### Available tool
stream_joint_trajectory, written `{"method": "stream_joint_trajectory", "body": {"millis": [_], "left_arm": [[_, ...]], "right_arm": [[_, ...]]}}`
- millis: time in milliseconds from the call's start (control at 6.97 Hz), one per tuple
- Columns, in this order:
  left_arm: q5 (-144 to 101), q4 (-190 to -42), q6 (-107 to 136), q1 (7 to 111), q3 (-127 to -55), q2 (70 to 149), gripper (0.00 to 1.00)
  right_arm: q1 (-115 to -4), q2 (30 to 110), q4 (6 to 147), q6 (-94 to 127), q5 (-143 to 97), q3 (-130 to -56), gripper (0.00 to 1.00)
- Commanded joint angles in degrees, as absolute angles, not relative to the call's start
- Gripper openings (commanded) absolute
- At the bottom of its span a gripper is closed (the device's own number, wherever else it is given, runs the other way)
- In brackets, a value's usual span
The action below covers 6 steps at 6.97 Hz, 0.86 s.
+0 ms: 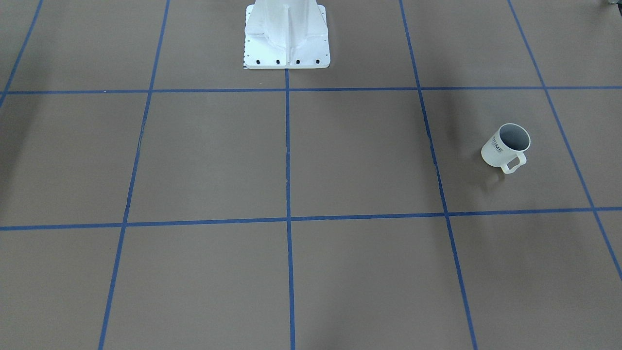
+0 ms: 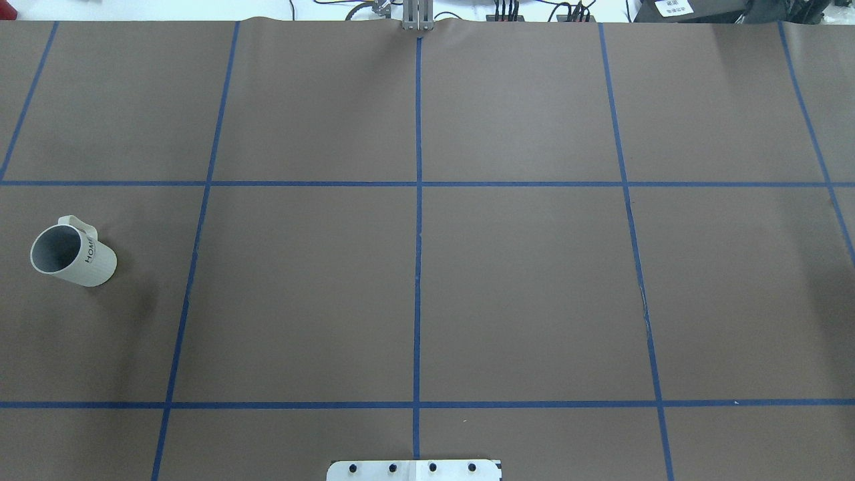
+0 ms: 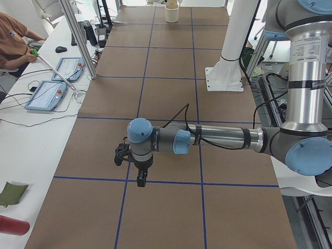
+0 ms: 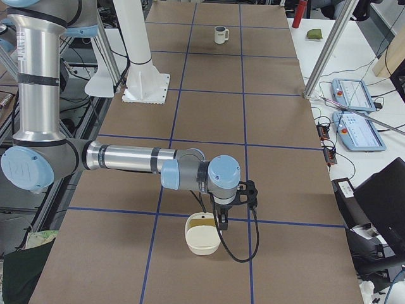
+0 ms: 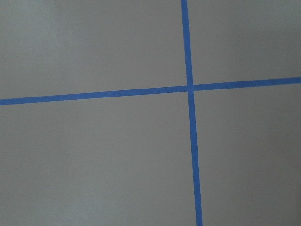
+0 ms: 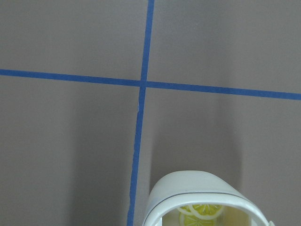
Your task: Left arm hands cup to right arm to dump lemon
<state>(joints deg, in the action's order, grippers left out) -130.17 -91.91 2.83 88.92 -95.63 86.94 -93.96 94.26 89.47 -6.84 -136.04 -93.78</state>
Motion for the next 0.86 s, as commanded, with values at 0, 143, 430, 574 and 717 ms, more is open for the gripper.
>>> {"method": "stream_joint_trajectory", "body": {"millis": [0,143,430,574,717], "left_arm": [[-130.08,-91.85,3.69,89.03,-95.54,86.92,1.0],[-129.99,-91.85,3.69,89.03,-95.54,86.92,1.0],[-127.36,-91.76,3.78,88.95,-95.54,86.92,1.0],[-127.35,-91.76,3.78,88.95,-95.54,86.92,1.0],[-127.35,-91.76,3.78,88.95,-95.54,86.92,1.0]], "right_arm": [[-93.96,94.22,89.47,-6.77,-135.97,-93.78,1.0],[-93.96,94.13,89.47,-6.77,-135.97,-93.78,1.0],[-94.13,94.22,89.47,-6.77,-135.88,-93.78,1.0],[-94.22,94.13,89.47,-5.2,-135.88,-93.87,1.0],[-94.31,94.13,89.39,-3.88,-135.79,-93.78,1.0]]}}
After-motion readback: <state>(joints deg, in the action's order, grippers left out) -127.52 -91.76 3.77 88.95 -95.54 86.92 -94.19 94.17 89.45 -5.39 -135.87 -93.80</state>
